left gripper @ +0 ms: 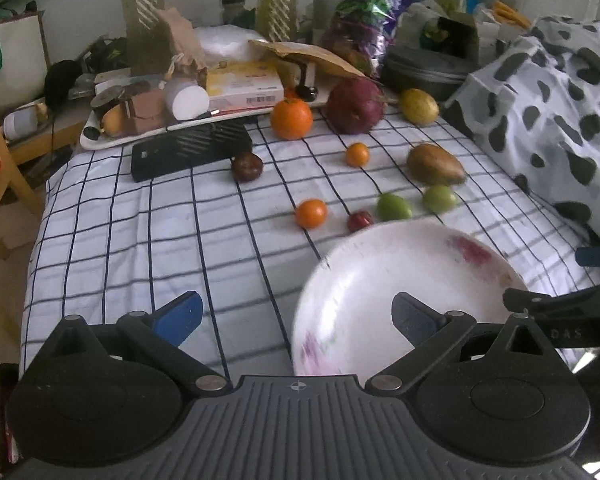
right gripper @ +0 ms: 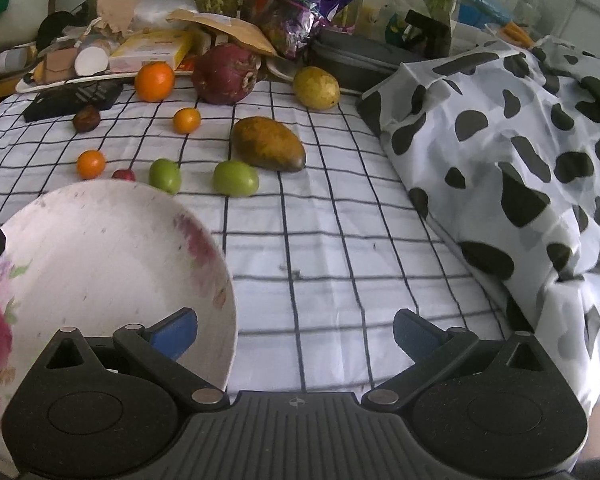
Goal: Organize fruits
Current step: 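Grasp the small orange tomato with the left tool while the right tool moves toward a green lime, then close the right tool on the green lime, then carry the orange tomato and green lime over the plate and open both tools, then grasp the dark brown round fruit with the left tool while the right tool reaches the mango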
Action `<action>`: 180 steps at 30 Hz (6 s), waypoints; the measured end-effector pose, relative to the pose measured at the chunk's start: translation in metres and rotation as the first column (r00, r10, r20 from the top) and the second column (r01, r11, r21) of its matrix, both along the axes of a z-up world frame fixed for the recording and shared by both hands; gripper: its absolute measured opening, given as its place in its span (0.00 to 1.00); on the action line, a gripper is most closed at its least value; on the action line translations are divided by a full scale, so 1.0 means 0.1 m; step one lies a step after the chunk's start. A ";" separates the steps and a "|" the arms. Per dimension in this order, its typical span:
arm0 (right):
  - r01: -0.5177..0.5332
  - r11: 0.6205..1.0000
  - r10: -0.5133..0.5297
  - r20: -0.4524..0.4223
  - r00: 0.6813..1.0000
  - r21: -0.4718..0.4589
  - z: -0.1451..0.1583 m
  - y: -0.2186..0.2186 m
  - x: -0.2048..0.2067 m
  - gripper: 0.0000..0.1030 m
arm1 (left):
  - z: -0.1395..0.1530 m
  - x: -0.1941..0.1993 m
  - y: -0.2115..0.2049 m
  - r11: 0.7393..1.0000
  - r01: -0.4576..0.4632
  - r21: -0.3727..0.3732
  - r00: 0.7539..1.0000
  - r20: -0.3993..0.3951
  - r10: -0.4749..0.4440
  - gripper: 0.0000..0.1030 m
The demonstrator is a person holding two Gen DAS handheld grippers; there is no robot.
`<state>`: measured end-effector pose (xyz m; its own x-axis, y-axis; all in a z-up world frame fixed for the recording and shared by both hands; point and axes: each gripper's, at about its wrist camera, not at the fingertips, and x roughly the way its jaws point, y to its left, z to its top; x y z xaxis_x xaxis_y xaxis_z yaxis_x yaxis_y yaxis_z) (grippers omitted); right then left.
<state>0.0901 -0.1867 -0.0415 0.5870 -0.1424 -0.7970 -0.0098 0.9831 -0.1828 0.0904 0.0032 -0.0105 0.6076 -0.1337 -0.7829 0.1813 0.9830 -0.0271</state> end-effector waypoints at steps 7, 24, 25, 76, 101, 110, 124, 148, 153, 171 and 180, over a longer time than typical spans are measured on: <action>0.008 1.000 -0.008 0.013 1.000 0.029 -0.02 -0.07 0.33 1.00 | 0.00 0.33 0.16 0.995 -0.097 -0.040 0.995 0.016 0.098 0.99; -0.097 0.968 0.084 0.063 0.994 0.233 0.09 -0.21 0.90 1.00 | -0.29 1.00 -0.04 0.994 0.105 -0.006 0.990 -0.095 -0.105 0.77; -0.096 0.962 0.083 0.061 0.995 0.255 0.09 -0.24 0.94 1.00 | -0.31 1.02 -0.05 0.993 0.115 -0.001 0.989 -0.099 -0.114 0.72; -0.320 0.897 0.303 0.102 0.948 0.307 0.21 -0.05 0.57 0.35 | -0.09 0.49 -0.26 0.972 0.234 -0.011 0.972 -0.012 -0.234 0.24; -0.332 0.870 0.354 0.007 0.935 0.364 0.01 0.06 0.26 0.51 | -0.26 0.16 -0.48 0.960 0.273 0.057 0.960 -0.072 -0.269 0.55; -0.278 0.885 0.262 0.094 0.960 0.373 0.22 -0.10 0.01 0.97 | -0.07 -0.04 -0.35 0.979 0.199 0.043 0.980 -0.007 -0.198 0.62; -0.145 0.974 0.136 0.060 0.989 0.174 0.13 -0.16 -0.33 1.00 | 0.06 -0.44 -0.12 0.999 0.050 0.000 0.999 0.018 -0.050 0.62; -0.182 0.976 0.176 0.059 0.983 0.119 0.12 -0.04 -0.43 1.00 | 0.01 -0.50 -0.11 0.999 0.044 0.014 0.999 0.026 -0.044 0.62; -0.184 0.976 0.178 0.058 0.982 0.118 0.12 -0.03 -0.43 1.00 | 0.02 -0.50 -0.12 0.999 0.050 0.016 0.998 0.030 -0.050 0.62; -0.157 0.982 0.147 0.096 0.985 0.105 0.13 -0.09 -0.14 1.00 | 0.07 -0.14 -0.12 0.994 0.102 0.036 0.991 0.079 -0.104 0.62; -0.162 0.981 0.153 0.095 0.984 0.104 0.08 -0.14 0.37 1.00 | 0.02 0.36 0.01 0.994 0.078 0.079 0.990 0.108 -0.086 0.62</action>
